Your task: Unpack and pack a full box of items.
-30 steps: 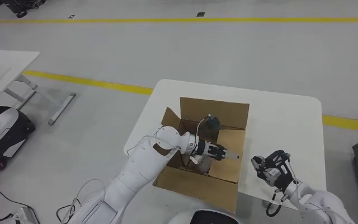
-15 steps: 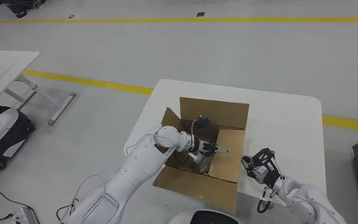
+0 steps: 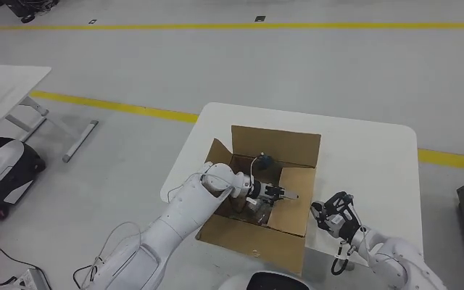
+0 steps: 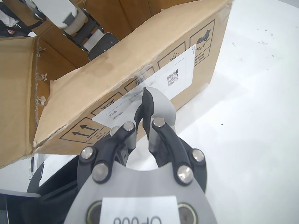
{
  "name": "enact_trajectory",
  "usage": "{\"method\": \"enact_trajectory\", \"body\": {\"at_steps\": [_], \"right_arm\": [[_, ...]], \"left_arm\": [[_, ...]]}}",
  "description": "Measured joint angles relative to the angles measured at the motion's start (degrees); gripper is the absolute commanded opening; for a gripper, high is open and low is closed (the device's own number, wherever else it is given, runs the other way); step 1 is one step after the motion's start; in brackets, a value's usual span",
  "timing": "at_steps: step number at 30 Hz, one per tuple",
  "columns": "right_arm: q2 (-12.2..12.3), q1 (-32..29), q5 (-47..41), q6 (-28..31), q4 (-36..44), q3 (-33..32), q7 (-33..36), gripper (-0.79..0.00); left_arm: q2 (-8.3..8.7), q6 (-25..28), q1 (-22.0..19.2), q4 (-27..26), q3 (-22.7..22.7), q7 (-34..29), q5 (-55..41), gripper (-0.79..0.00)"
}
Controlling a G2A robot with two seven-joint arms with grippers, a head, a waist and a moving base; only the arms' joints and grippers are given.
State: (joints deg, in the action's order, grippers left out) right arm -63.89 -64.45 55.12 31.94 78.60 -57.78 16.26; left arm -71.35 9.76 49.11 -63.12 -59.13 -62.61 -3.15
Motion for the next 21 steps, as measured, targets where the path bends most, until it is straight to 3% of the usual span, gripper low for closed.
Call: {"method": "enact_trajectory", "body": {"at_steps": [13,21], "right_arm": [[-0.15,-0.37,-0.01,-0.66,1.39,-0.78,-0.54,-0.785],[1.78,-6.85,-2.5,-2.96,7.3,-10.1,-2.83,-0.785]], "left_arm": [[-0.27,0.71,-0.67,-1.64,-1.63,-5.75,-14.0,0.0],[-0.92,-0.49,-2.15,-8.45,0.58,-5.69,-16.36,0.0]]}}
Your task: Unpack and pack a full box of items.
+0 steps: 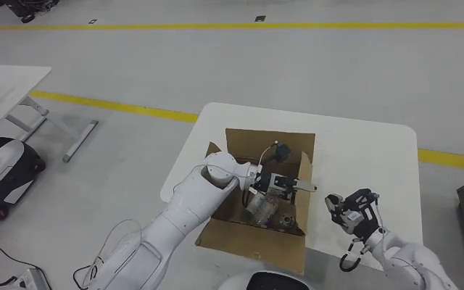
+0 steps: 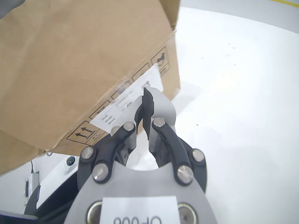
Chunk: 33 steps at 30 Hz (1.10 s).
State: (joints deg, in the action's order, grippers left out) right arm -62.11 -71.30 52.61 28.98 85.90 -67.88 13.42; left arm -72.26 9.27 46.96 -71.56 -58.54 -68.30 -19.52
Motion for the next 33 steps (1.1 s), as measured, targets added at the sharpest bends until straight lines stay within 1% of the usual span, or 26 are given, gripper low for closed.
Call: {"method": "enact_trajectory", "body": {"at_steps": [3,7,11,12,13,16,17,18,22,23,24,26,27,29,32,33], "right_arm": [[0.88,-3.09,-2.24,0.19,2.04,-4.86,0.12,-0.785],[1.77,-7.06,-4.08,-0.82,4.55,-10.78,-0.29,-0.785],[2.37,-11.19,-6.26,-1.14,7.26,-15.69,-1.01,-0.785],[2.46,-11.91,-6.52,-1.05,7.81,-16.45,-1.02,-0.785],[2.55,-12.53,-6.61,-0.97,8.33,-17.12,-0.9,-0.767],[2.74,-14.12,-7.14,-0.92,9.68,-18.82,-0.74,-0.785],[2.79,-14.59,-7.37,-0.86,10.14,-19.34,-0.79,-0.77],[2.81,-14.9,-7.59,-0.8,10.48,-19.67,-0.89,-0.723],[2.87,-15.89,-9.35,0.05,11.76,-20.77,-1.34,-0.622],[2.87,-16.05,-10.22,0.53,11.9,-20.99,-1.4,-0.573],[2.87,-16.1,-10.95,0.94,11.9,-21.12,-1.42,-0.57],[2.85,-15.92,-12.96,2.19,11.7,-21.18,-1.27,-0.523],[2.85,-15.76,-13.88,2.82,11.56,-21.16,-1.06,-0.505],[2.88,-15.2,-15.55,4.03,11.28,-21.12,-0.22,-0.499],[2.91,-14.14,-16.93,5.24,11.1,-20.85,1.04,-0.425],[2.93,-13.77,-17.11,5.64,11.05,-20.76,1.36,-0.413]], "left_arm": [[-0.82,0.0,-1.84,-0.89,2.76,1.26,0.87,0.0],[-2.18,0.22,-4.61,0.1,7.17,3.79,3.27,0.0],[-3.77,0.99,-6.99,2.62,11.61,7.12,5.72,0.0],[-4.13,1.21,-7.29,3.19,12.39,7.82,5.6,0.0],[-4.49,1.49,-7.58,3.78,13.06,8.51,5.37,0.0],[-5.58,2.23,-8.13,6.02,14.64,10.56,3.18,0.0],[-5.91,2.39,-8.57,6.98,15.31,11.18,3.56,0.0],[-6.13,2.52,-8.87,7.62,15.8,11.64,4.32,0.0],[-6.79,2.96,-9.73,9.67,17.29,12.95,7.2,0.0],[-6.92,3.01,-9.82,10.1,17.42,13.12,7.37,0.0],[-6.99,2.99,-9.86,10.41,17.41,13.24,7.39,0.0],[-7.01,2.92,-9.96,10.79,16.9,13.22,6.91,0.0],[-6.95,2.99,-10.02,10.81,16.47,12.98,6.54,0.0],[-6.65,3.24,-10.07,10.28,15.12,11.92,5.38,0.0],[-5.7,3.64,-9.84,7.98,12.71,9.98,6.02,0.0],[-5.29,3.56,-9.48,7.02,11.68,9.5,6.19,0.0]]}}
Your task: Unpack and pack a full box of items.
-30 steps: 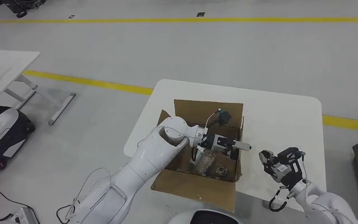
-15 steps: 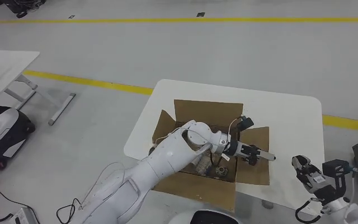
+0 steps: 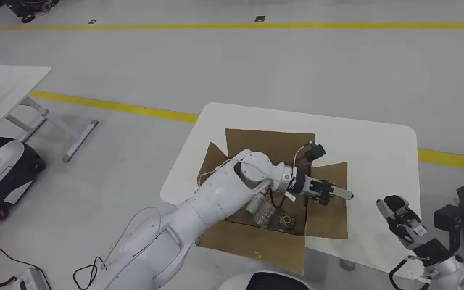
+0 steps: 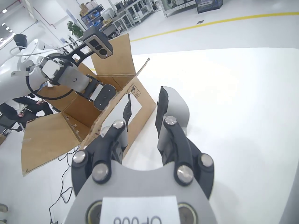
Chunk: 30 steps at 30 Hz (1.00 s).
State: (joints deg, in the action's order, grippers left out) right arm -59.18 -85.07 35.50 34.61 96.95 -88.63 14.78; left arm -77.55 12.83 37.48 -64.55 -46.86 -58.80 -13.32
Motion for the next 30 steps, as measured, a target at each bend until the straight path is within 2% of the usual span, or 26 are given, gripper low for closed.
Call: {"method": "enact_trajectory", "body": {"at_steps": [1,3,4,6,7,12,17,22,25,26,27,28,30], "right_arm": [[0.01,0.36,-0.02,0.33,-0.09,0.12,0.33,-0.406],[0.01,1.18,-0.3,0.94,-0.32,0.65,1.14,-0.339],[0.0,1.57,-0.53,1.19,-0.43,0.93,1.44,-0.268],[-0.06,2.55,-1.57,2.24,-0.54,1.75,1.88,-0.049],[-0.09,3.04,-2.16,3.1,-0.57,2.09,1.83,0.0],[-0.13,5.93,-2.97,5.87,-0.43,4.1,3.88,0.0],[-0.19,9.39,-3.91,5.2,0.57,7.31,9.51,0.0],[-0.65,13.54,-4.03,1.78,0.27,12.49,15.61,0.0],[-1.01,16.04,-2.81,-1.39,-0.59,15.73,19.1,-0.074],[-1.14,16.6,-2.76,-2.44,-1.2,16.72,19.84,-0.132],[-1.24,16.85,-2.93,-3.07,-1.79,17.35,20.25,-0.231],[-1.31,17.05,-3.18,-3.55,-2.41,17.84,20.52,-0.271],[-1.4,17.33,-3.36,-4.23,-3.77,18.64,21.17,-0.416]], "left_arm": [[0.46,-0.19,0.53,-1.09,-1.21,-0.5,-0.2,0.0],[1.66,-0.92,2.18,-3.97,-4.5,-2.0,-0.76,0.0],[2.23,-1.37,3.02,-5.29,-6.04,-2.64,-0.78,0.0],[3.52,-3.13,5.49,-8.38,-9.82,-4.42,-2.04,0.0],[4.05,-4.06,6.61,-9.65,-11.53,-5.19,-2.7,0.0],[6.84,-7.78,12.91,-17.68,-20.69,-8.33,-2.79,0.0],[8.89,-9.34,19.07,-25.13,-27.91,-8.41,0.29,0.0],[10.04,-9.73,23.91,-30.02,-31.47,-7.57,3.63,0.0],[10.6,-9.98,25.82,-31.53,-32.38,-6.64,7.6,0.0],[10.76,-10.05,26.36,-31.88,-32.57,-6.47,8.41,0.0],[10.87,-10.09,26.69,-32.06,-32.66,-6.37,8.92,0.0],[10.96,-10.09,26.96,-32.22,-32.68,-6.28,9.29,0.0],[11.12,-9.99,27.42,-32.49,-32.57,-6.14,9.68,0.0]]}}
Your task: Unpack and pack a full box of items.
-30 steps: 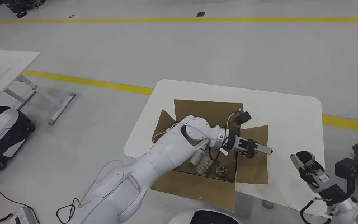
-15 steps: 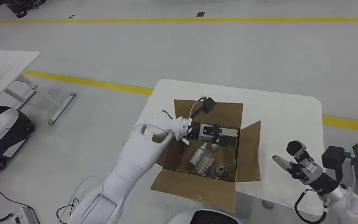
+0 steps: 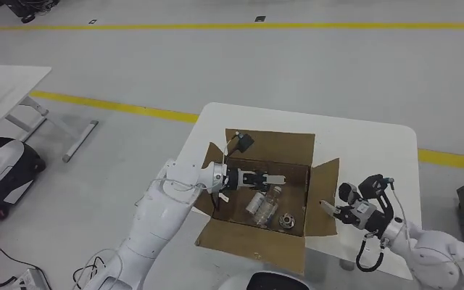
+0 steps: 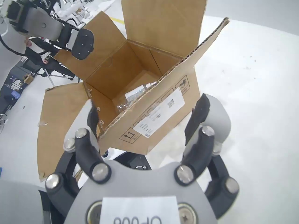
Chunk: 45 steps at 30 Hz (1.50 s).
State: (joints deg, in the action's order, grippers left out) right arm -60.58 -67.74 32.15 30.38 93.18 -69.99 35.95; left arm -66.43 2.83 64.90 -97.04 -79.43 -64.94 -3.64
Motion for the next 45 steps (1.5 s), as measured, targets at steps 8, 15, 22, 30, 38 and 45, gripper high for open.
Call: {"method": "enact_trajectory", "body": {"at_steps": [8,15,22,30,38,45], "right_arm": [[-0.12,-0.97,-5.5,-0.79,-2.81,0.17,-0.32,-0.785],[-0.5,-1.1,-15.5,1.9,-5.86,0.99,-0.95,-0.785],[-0.74,-0.04,-18.52,2.0,-7.93,1.93,-0.26,-0.785],[-0.74,-0.05,-18.49,2.0,-7.9,1.92,-0.29,-0.785],[-0.87,-2.01,-18.99,-1.9,-6.16,1.58,-3.59,-0.785],[-0.87,-6.33,-19.62,-4.28,-4.06,0.11,-9.27,-0.785]], "left_arm": [[0.3,-0.18,0.28,-0.88,2.22,0.43,0.7,0.0],[0.38,-0.22,0.11,-0.88,2.79,0.26,0.96,0.0],[0.38,-0.22,0.11,-0.88,2.78,0.26,0.95,0.0],[0.38,-0.22,0.11,-0.88,2.78,0.26,0.95,0.0],[0.38,-0.2,0.16,-0.92,2.8,0.34,0.95,0.0],[0.64,0.28,0.7,-1.97,3.46,2.9,2.48,0.0]]}}
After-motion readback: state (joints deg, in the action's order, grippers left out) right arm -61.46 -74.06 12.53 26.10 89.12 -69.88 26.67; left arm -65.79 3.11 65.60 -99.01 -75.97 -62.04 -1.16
